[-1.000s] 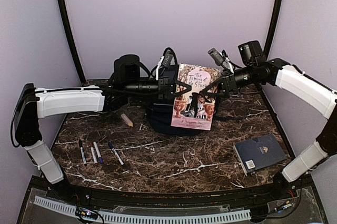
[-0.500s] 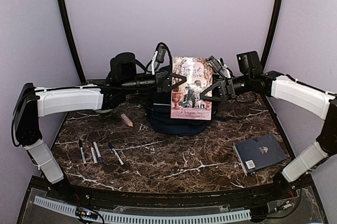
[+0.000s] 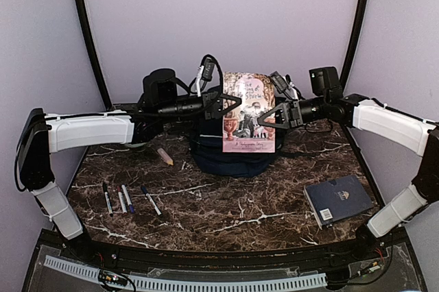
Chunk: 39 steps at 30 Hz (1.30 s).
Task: Pack the student bag
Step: Pass from the left arm to the right, then adjust the student bag at the center of the board.
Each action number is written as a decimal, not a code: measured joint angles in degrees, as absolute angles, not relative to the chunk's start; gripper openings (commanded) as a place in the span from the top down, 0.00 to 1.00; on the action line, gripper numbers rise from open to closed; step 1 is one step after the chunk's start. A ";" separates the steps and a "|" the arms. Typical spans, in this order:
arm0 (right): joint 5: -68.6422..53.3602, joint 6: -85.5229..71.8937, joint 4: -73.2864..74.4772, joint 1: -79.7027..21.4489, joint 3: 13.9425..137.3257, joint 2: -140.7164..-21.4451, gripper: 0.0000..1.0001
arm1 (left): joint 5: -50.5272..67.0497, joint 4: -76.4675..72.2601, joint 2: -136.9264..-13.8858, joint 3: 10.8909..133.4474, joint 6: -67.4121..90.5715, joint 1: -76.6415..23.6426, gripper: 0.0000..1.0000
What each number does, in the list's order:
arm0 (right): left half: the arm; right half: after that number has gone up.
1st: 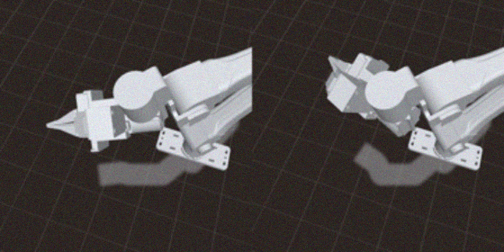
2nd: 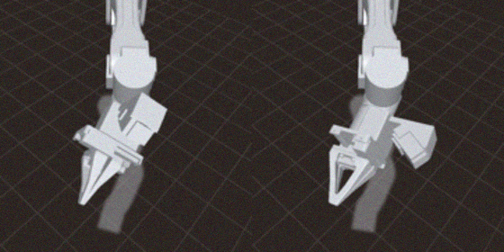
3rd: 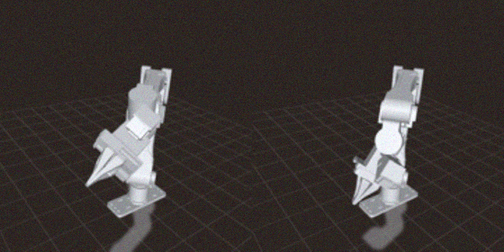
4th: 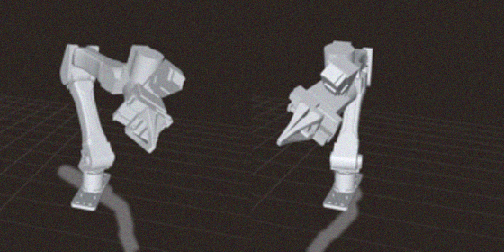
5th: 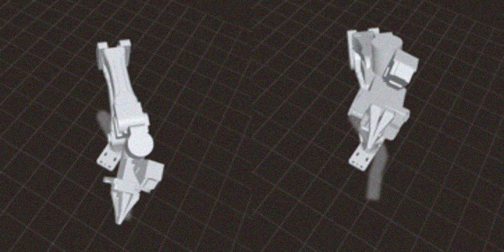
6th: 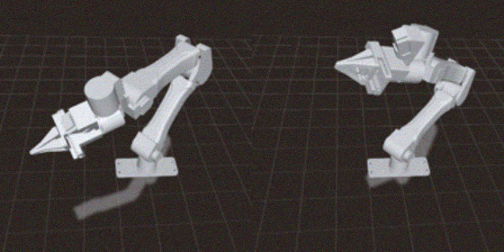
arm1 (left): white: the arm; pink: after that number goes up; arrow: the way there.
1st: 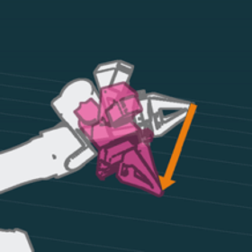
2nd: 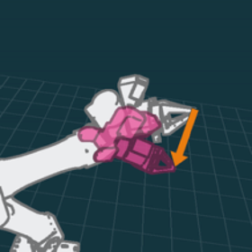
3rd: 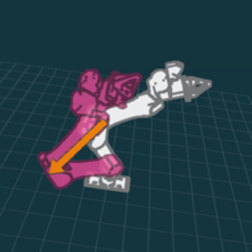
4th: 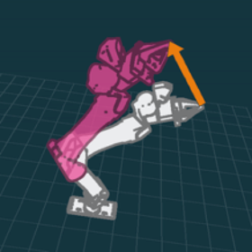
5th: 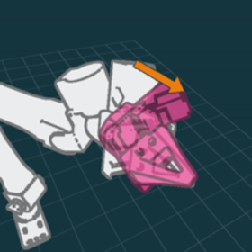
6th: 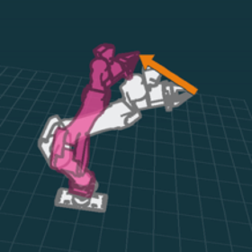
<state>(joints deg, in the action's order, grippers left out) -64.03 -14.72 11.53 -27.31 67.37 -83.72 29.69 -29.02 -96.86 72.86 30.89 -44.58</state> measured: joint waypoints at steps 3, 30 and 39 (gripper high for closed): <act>-62.15 -14.52 11.90 -27.29 67.37 -83.79 1.00 | 29.26 -29.10 -96.75 72.58 30.85 -44.58 1.00; -39.51 4.49 25.63 -9.30 55.96 -74.06 1.00 | 11.53 17.21 -116.55 97.73 -4.71 -44.07 0.86; -37.01 6.57 25.43 -9.04 54.54 -72.86 1.00 | 6.28 28.58 -122.32 101.30 -13.41 -44.53 0.88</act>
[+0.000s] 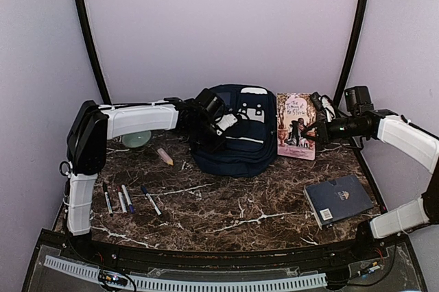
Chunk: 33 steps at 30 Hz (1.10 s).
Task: Pack the student bag
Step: Adjust the student bag at the center of the board.
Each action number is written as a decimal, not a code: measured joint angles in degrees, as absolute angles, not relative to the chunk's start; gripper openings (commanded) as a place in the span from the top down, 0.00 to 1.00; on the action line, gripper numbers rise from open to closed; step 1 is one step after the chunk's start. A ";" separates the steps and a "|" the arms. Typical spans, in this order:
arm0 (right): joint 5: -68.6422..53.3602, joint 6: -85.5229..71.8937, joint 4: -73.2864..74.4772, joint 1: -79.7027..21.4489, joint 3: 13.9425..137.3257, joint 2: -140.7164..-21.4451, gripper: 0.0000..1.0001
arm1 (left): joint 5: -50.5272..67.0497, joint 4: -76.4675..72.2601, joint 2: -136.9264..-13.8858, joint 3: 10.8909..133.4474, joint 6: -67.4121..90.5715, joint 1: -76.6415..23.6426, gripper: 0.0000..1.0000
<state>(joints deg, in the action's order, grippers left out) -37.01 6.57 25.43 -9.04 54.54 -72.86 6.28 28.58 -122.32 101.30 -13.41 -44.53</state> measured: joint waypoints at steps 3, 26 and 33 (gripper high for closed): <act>-37.04 6.61 25.36 -9.04 54.54 -72.88 1.00 | 4.38 30.59 -122.34 100.57 -14.44 -44.62 0.74; -37.50 6.61 25.32 -9.04 54.46 -73.60 1.00 | 9.76 27.62 -122.02 96.88 -20.84 -50.24 0.49; -37.45 6.61 25.32 -9.04 54.26 -73.60 1.00 | 14.52 25.41 -122.91 101.36 -20.10 -52.07 0.55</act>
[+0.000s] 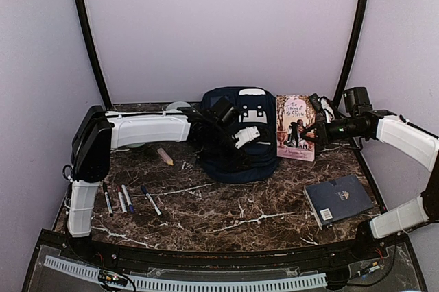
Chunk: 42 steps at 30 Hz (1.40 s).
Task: Pack the student bag
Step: Adjust the student bag at the center of the board, then pick up the largest pocket of the bag from the student bag.
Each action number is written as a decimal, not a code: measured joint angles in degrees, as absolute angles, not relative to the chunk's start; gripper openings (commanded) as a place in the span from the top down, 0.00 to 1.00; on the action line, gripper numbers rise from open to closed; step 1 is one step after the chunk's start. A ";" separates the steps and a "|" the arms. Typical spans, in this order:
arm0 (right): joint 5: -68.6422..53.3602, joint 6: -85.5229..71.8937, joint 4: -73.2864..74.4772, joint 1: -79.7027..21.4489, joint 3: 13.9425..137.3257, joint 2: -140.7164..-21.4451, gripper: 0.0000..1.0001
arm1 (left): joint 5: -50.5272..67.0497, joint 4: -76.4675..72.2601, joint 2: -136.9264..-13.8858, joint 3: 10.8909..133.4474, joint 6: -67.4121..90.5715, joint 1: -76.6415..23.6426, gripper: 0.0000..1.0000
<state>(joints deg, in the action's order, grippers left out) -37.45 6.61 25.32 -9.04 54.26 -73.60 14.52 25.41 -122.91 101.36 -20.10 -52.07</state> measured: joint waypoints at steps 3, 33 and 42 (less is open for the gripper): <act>-37.41 6.59 25.32 -9.04 54.26 -73.60 1.00 | 15.22 24.08 -123.83 101.60 -19.66 -53.06 0.67; -37.43 6.57 25.28 -8.21 53.95 -73.58 1.00 | 1.50 20.88 -125.16 99.63 -20.60 -54.59 0.67; -37.43 6.57 25.28 -8.14 53.95 -73.58 1.00 | 1.50 20.91 -124.44 98.98 -21.50 -54.50 0.63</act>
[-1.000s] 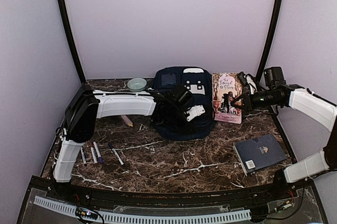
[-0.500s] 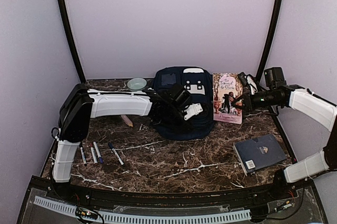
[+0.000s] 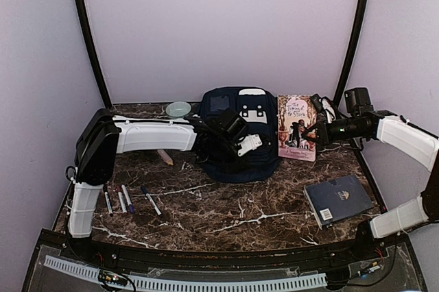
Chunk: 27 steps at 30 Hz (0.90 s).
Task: Pack the student bag
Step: Pick up the largest pocket of the bag from the student bag.
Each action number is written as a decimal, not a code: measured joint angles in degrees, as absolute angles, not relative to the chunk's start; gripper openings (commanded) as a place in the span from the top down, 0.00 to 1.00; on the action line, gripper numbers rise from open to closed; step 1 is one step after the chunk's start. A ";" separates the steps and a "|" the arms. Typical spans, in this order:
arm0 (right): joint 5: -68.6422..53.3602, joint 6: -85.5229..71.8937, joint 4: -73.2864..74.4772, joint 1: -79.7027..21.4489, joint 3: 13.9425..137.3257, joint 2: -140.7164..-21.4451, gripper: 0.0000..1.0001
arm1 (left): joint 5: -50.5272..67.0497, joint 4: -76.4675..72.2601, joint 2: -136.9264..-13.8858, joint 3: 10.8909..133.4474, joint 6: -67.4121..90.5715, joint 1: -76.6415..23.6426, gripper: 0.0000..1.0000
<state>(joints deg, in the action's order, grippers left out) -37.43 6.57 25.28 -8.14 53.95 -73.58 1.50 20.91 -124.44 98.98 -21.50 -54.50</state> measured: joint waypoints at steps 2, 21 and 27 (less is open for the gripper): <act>-37.43 6.57 25.26 -8.12 53.95 -73.58 1.00 | 1.67 21.32 -124.46 98.98 -22.09 -54.50 0.62; -37.41 6.55 25.30 -8.10 53.95 -73.60 1.00 | -3.16 24.14 -127.92 103.57 -21.85 -54.50 0.96; -38.76 5.87 29.30 -6.50 58.65 -74.78 1.00 | -5.89 24.73 -127.37 105.32 -21.78 -54.50 1.00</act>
<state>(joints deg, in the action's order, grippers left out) -38.76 5.87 29.30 -6.50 58.65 -74.78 -5.89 24.73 -127.37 105.32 -21.78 -54.50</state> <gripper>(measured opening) 0.041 0.074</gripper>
